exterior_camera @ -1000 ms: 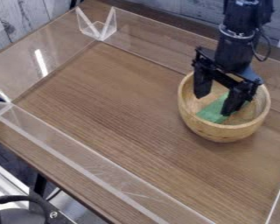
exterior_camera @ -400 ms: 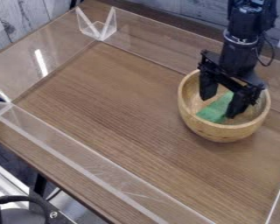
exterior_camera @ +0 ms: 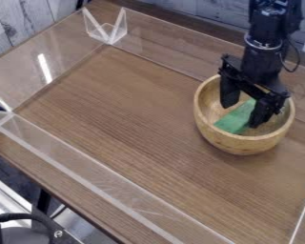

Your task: Remove the green block from inside the brown bowl and put it on the table

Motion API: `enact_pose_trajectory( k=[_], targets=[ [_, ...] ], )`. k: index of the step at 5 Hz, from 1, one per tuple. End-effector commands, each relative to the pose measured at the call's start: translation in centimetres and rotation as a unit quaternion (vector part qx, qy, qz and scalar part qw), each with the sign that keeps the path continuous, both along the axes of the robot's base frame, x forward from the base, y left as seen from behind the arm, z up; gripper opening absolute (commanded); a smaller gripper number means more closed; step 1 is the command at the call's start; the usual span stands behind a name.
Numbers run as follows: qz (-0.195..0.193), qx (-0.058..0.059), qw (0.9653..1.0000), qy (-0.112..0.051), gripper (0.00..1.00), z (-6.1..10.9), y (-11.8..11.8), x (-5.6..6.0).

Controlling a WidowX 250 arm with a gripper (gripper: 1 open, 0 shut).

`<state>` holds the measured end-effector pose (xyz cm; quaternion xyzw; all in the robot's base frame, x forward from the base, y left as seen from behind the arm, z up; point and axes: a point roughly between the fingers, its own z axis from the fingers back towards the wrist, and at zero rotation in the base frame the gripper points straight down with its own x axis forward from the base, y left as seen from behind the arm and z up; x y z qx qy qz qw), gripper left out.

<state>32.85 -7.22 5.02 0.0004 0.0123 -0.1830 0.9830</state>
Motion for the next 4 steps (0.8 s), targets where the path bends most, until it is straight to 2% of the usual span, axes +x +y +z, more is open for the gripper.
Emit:
enact_pose_trajectory(
  k=[1, 3, 4],
  targets=[
    [-0.011, -0.009, 0.9993, -0.034, 1.0, 1.8, -0.4, 0.6],
    [-0.015, -0.015, 0.9983, -0.054, 1.0, 3.0, -0.3, 0.4],
    [-0.018, -0.016, 0.9981, -0.057, 1.0, 2.8, -0.4, 0.4]
  ],
)
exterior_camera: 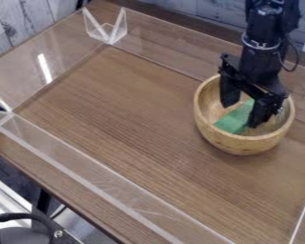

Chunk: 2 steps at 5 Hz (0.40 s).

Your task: Remove the green block from inside the brown bowl and put it on the table

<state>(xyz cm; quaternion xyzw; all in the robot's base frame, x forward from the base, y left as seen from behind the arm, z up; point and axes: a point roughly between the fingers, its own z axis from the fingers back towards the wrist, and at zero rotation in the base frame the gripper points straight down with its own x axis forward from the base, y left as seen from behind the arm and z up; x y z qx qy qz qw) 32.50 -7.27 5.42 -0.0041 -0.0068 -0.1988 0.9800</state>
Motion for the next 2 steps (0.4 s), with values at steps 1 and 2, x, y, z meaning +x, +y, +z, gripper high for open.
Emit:
enact_pose_trajectory(
  k=[1, 2],
  targets=[
    [-0.005, -0.01, 0.9991, -0.041, 1.0, 2.17, -0.31, 0.78],
    [-0.007, -0.013, 0.9988, -0.046, 1.0, 2.3, -0.29, 0.71]
  ],
)
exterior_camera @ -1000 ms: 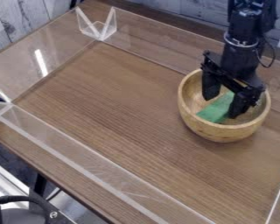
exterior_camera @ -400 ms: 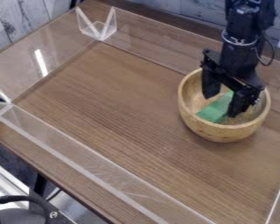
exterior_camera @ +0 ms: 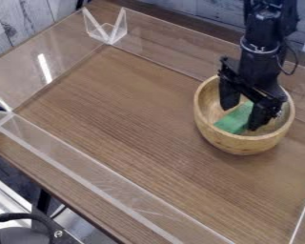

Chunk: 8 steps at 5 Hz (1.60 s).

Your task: Remove the green block from inside the brown bowl and put it on the table

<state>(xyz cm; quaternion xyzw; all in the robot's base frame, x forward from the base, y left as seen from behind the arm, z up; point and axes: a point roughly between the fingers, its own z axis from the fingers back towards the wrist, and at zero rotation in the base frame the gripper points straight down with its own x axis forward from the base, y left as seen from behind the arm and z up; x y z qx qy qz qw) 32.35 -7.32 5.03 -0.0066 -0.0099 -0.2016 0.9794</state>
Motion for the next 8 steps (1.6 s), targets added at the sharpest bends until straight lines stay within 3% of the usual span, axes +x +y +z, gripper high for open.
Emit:
enact_pose_trajectory(
  k=[1, 8],
  targets=[
    [-0.005, -0.012, 0.9986, -0.05, 1.0, 3.1, -0.2, 0.8],
    [0.001, -0.015, 0.9994, -0.031, 1.0, 0.4, -0.5, 2.3]
  ],
)
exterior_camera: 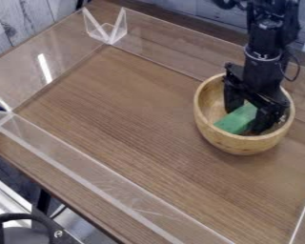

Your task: Remove the green block from inside the brown bowl and put it on the table

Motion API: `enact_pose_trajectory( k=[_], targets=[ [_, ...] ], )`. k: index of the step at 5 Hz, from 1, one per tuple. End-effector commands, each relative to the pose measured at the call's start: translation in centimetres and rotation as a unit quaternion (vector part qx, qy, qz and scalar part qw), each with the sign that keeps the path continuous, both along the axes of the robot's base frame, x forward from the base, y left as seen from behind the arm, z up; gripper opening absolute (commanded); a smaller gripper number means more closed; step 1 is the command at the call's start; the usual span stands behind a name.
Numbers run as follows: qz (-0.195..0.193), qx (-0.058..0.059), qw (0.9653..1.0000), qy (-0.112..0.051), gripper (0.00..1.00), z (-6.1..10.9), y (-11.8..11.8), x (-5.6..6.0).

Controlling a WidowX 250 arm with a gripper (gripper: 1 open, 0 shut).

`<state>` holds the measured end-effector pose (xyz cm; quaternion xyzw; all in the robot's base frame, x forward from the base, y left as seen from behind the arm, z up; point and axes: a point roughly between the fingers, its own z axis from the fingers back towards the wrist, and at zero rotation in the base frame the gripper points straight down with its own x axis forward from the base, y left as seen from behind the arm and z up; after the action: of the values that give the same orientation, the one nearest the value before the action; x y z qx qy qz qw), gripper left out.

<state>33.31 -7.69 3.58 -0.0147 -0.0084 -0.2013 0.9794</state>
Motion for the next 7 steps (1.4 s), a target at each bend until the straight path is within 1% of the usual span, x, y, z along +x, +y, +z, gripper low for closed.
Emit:
enact_pose_trajectory(
  k=[1, 3, 7],
  targets=[
    [0.002, -0.007, 0.9995, -0.031, 1.0, 1.5, -0.2, 1.6],
    [0.005, -0.009, 0.9996, -0.026, 1.0, 0.8, -0.2, 2.0],
    [0.01, -0.013, 0.9997, -0.017, 1.0, -0.5, -0.2, 2.4]
  ],
)
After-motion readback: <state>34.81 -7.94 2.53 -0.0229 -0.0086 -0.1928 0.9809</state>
